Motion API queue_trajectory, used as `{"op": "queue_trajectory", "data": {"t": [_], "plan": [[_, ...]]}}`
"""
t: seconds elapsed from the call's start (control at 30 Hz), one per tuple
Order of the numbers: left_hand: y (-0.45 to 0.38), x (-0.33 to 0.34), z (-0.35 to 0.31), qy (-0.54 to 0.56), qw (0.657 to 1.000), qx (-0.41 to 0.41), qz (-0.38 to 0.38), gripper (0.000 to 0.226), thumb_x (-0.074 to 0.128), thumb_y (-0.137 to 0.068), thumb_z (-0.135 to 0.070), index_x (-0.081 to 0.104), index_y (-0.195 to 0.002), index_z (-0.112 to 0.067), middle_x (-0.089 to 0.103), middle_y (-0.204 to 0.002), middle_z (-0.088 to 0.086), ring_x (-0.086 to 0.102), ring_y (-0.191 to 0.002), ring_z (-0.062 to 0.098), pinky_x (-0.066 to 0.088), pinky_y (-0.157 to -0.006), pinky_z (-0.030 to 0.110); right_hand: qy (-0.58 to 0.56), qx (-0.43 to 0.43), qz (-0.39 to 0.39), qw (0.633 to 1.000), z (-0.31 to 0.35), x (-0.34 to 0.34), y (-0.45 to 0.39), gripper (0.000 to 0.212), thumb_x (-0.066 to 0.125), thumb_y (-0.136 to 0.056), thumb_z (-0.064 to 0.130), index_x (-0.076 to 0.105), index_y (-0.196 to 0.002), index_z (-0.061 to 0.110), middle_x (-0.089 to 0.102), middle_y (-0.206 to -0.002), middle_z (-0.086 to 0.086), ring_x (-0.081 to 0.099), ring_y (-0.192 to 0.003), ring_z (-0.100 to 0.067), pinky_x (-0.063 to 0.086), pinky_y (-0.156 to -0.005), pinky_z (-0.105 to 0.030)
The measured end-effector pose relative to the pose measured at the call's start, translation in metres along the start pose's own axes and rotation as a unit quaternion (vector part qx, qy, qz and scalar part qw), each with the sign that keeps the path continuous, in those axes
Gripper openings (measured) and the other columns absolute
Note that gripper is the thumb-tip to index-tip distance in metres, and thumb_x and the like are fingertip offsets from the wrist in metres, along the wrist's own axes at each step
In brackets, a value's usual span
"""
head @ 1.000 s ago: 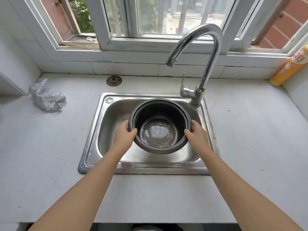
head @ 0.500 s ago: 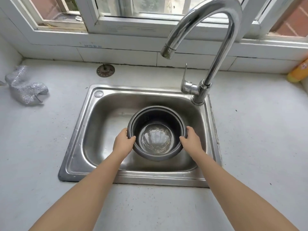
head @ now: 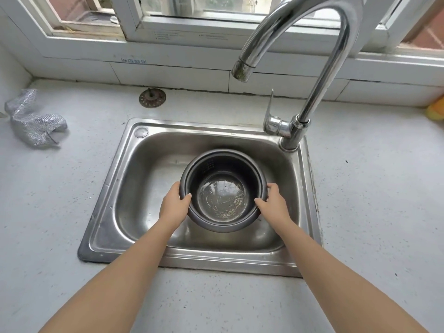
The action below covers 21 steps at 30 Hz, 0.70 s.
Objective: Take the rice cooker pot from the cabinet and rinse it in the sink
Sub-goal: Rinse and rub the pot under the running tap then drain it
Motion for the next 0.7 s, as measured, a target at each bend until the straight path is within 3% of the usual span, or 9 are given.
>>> {"op": "queue_trajectory", "data": {"t": [0.23, 0.33, 0.4, 0.5, 0.6, 0.7], "plan": [[0.000, 0.000, 0.002, 0.003, 1.000, -0.009, -0.016, 0.033, 0.052, -0.089, -0.019, 0.048, -0.121, -0.027, 0.056, -0.081, -0.020, 0.055, -0.076, 0.006, 0.039, -0.070, 0.030, -0.007, 0.000, 0.021, 1.000, -0.002, -0.002, 0.003, 0.052, 0.057, -0.088, 0.023, 0.035, -0.135, 0.019, 0.059, -0.103, 0.002, 0.061, -0.092, -0.020, 0.052, -0.087, -0.040], [0.005, -0.001, 0.002, -0.004, 1.000, -0.014, -0.015, 0.033, 0.049, -0.090, -0.021, 0.046, -0.123, -0.022, 0.057, -0.080, -0.012, 0.054, -0.076, 0.013, 0.038, -0.070, 0.031, 0.025, -0.015, 0.023, 0.999, 0.004, -0.009, 0.004, 0.046, 0.054, -0.089, 0.021, 0.041, -0.132, 0.016, 0.061, -0.117, -0.008, 0.057, -0.091, -0.018, 0.049, -0.083, -0.033], [0.008, -0.004, 0.001, -0.012, 1.000, -0.022, -0.011, 0.042, 0.048, -0.091, -0.022, 0.041, -0.132, -0.020, 0.057, -0.091, -0.006, 0.053, -0.083, 0.017, 0.037, -0.073, 0.030, 0.072, -0.037, 0.017, 0.997, 0.014, -0.015, 0.007, 0.051, 0.053, -0.090, 0.022, 0.036, -0.138, 0.013, 0.055, -0.132, -0.009, 0.055, -0.109, -0.023, 0.041, -0.088, -0.029], [0.015, -0.008, 0.000, -0.018, 1.000, -0.021, -0.004, 0.048, 0.048, -0.091, -0.023, 0.035, -0.138, -0.020, 0.056, -0.105, -0.003, 0.052, -0.089, 0.017, 0.037, -0.074, 0.031, 0.140, -0.092, -0.022, 0.986, 0.037, -0.029, 0.013, 0.050, 0.050, -0.092, 0.022, 0.036, -0.139, 0.010, 0.052, -0.135, -0.010, 0.051, -0.120, -0.026, 0.040, -0.092, -0.032], [0.021, -0.010, 0.002, -0.001, 1.000, -0.010, -0.004, 0.048, 0.050, -0.091, -0.021, 0.037, -0.137, -0.022, 0.060, -0.110, -0.002, 0.057, -0.087, 0.016, 0.038, -0.070, 0.028, 0.129, -0.168, -0.083, 0.974, 0.071, -0.045, 0.016, 0.047, 0.049, -0.093, 0.018, 0.040, -0.138, 0.009, 0.051, -0.136, -0.008, 0.050, -0.123, -0.024, 0.041, -0.100, -0.037], [0.022, -0.012, 0.003, 0.021, 1.000, -0.006, -0.009, 0.050, 0.053, -0.090, -0.019, 0.038, -0.137, -0.023, 0.060, -0.105, -0.004, 0.058, -0.084, 0.014, 0.039, -0.062, 0.022, 0.100, -0.243, -0.143, 0.954, 0.103, -0.059, 0.012, 0.044, 0.048, -0.094, 0.013, 0.042, -0.137, 0.007, 0.053, -0.134, -0.010, 0.050, -0.122, -0.023, 0.038, -0.102, -0.031]]}}
Point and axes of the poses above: each hand's wrist, its own y-axis away from the middle knuckle, its own x-axis out of the palm, z = x × y, the point moved 2 cm from there along -y, towards the middle knuckle
